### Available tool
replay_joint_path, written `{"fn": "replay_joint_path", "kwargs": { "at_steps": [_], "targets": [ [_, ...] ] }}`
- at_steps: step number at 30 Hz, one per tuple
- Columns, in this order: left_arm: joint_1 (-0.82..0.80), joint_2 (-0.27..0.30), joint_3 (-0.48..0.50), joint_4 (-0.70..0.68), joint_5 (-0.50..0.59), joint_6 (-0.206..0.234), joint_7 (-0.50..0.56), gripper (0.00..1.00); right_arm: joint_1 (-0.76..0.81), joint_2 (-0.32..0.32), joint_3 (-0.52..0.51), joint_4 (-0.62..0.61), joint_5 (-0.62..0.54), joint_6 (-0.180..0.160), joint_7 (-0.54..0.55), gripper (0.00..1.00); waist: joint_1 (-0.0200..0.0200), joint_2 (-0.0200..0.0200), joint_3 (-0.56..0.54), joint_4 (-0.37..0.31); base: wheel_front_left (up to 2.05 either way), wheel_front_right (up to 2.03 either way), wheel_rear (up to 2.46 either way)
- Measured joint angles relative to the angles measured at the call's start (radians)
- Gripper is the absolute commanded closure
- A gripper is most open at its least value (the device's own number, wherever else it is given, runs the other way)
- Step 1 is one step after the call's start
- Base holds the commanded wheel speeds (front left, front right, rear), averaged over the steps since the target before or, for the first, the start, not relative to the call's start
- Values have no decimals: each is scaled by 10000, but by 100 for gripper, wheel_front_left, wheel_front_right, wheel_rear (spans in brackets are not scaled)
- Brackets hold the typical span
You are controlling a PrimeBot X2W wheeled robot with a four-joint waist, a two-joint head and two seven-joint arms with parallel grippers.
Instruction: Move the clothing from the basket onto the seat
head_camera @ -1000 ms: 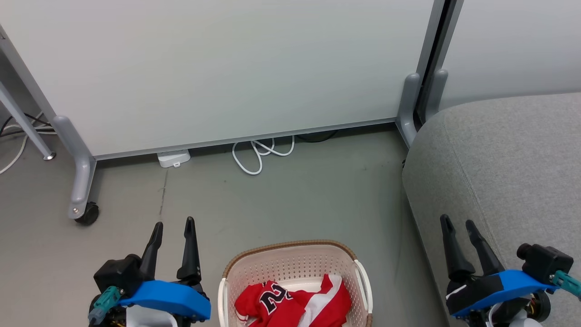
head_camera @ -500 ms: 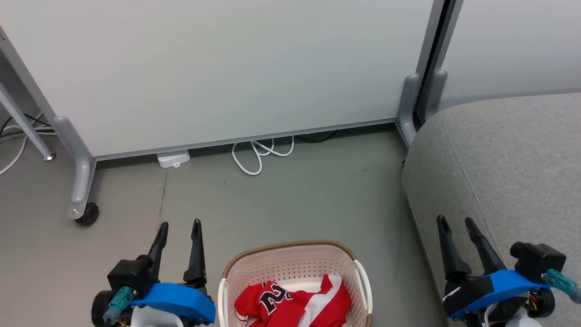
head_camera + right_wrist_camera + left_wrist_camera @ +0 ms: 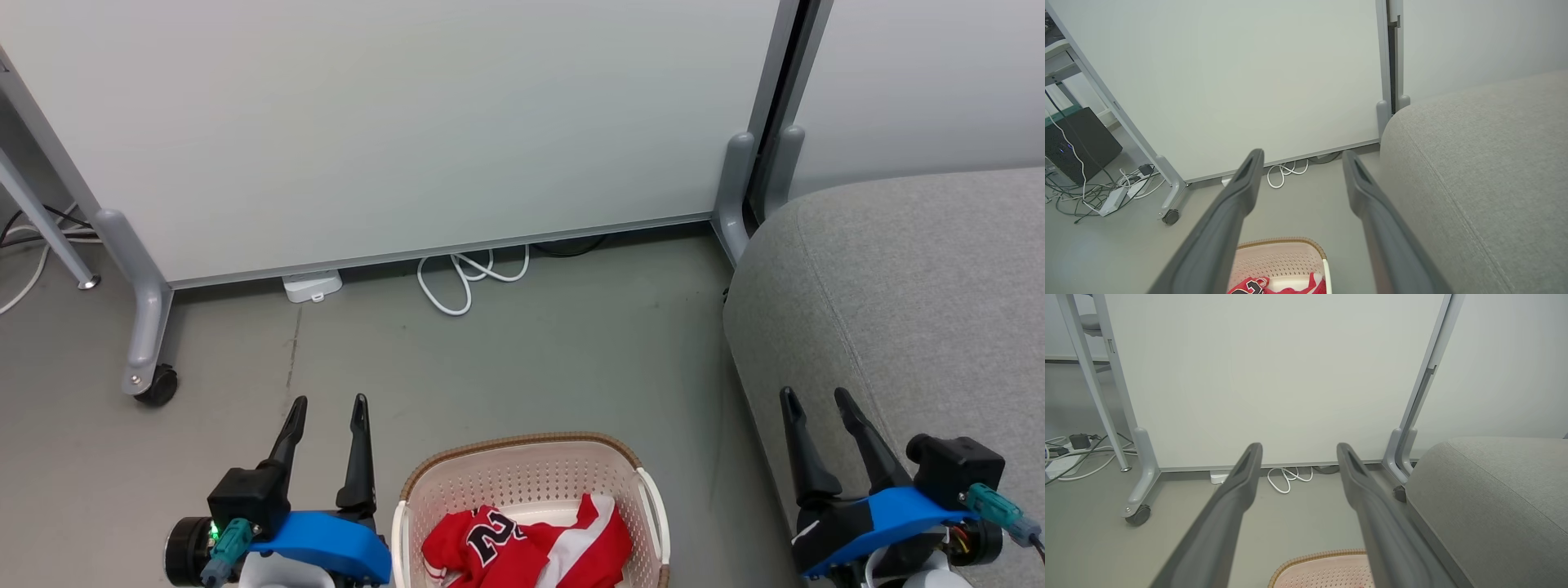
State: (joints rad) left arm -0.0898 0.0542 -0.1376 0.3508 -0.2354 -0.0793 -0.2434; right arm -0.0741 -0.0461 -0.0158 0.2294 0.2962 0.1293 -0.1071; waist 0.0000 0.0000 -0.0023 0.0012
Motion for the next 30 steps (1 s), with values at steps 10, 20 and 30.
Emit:
{"fn": "replay_joint_path", "kwargs": {
  "at_steps": [10, 20, 30],
  "targets": [
    [-1, -13, -63, 36, 545, 73, -184, 0, -2, -8, 4, -4, -623, 4, -102, 0, 0, 0, -24, -9, 0, 0, 0],
    [-8, -19, -75, 38, 612, 79, -184, 0, -2, -10, 4, 0, -648, 10, -104, 0, 0, 0, -23, -20, 0, 0, 0],
    [-12, -19, -140, 240, 635, 61, -194, 0, -74, -12, 176, -61, -600, 12, -82, 0, 0, 0, 140, -129, 0, 0, 0]
  ]
}}
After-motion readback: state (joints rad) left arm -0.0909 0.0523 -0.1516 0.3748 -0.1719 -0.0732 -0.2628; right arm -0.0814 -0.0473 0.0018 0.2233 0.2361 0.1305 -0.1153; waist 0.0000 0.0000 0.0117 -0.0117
